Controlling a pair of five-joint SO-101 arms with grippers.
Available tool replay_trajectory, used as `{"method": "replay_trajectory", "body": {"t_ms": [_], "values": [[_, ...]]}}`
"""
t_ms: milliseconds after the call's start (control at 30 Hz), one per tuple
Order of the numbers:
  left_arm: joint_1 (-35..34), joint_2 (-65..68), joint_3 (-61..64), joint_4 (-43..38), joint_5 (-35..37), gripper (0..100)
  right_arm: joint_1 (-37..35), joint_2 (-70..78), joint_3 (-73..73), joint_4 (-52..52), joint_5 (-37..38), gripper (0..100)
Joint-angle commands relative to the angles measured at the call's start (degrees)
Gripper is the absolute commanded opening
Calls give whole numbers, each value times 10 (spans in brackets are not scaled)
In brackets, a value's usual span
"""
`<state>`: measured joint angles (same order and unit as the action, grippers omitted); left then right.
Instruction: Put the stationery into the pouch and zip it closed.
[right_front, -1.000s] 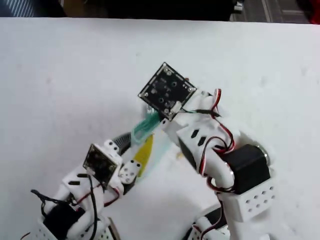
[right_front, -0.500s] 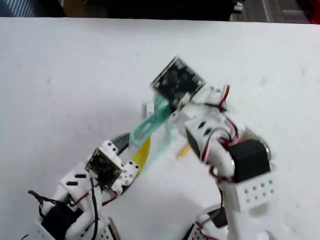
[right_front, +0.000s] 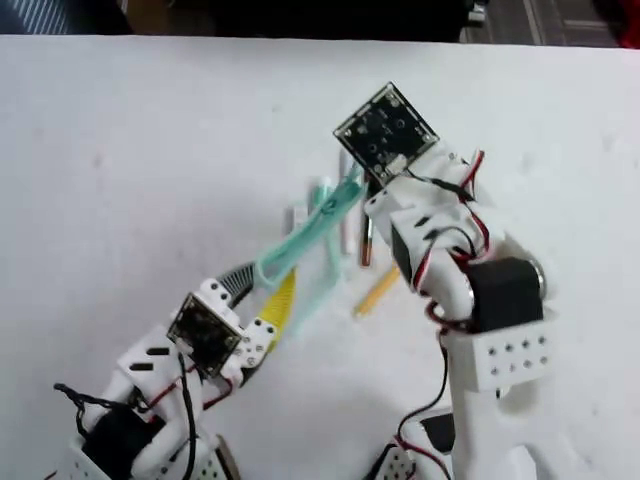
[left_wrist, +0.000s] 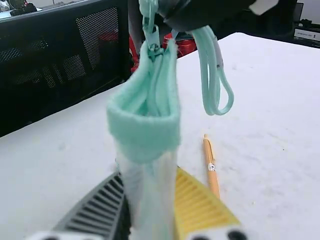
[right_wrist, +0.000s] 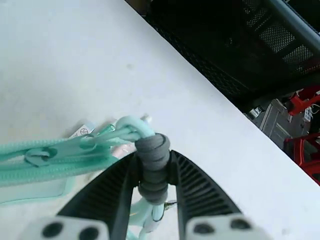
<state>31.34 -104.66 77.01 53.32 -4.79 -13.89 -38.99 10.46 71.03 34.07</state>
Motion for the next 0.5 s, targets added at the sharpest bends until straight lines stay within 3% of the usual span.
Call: {"method": "replay_trajectory", "body": {"t_ms": [0,467], "values": [[-11,0,-23,14,-7,23,17,29,-5,-23,0,16],[-12,0,-23,14,-7,23,55,59,-4,-30,-1,16]]}}
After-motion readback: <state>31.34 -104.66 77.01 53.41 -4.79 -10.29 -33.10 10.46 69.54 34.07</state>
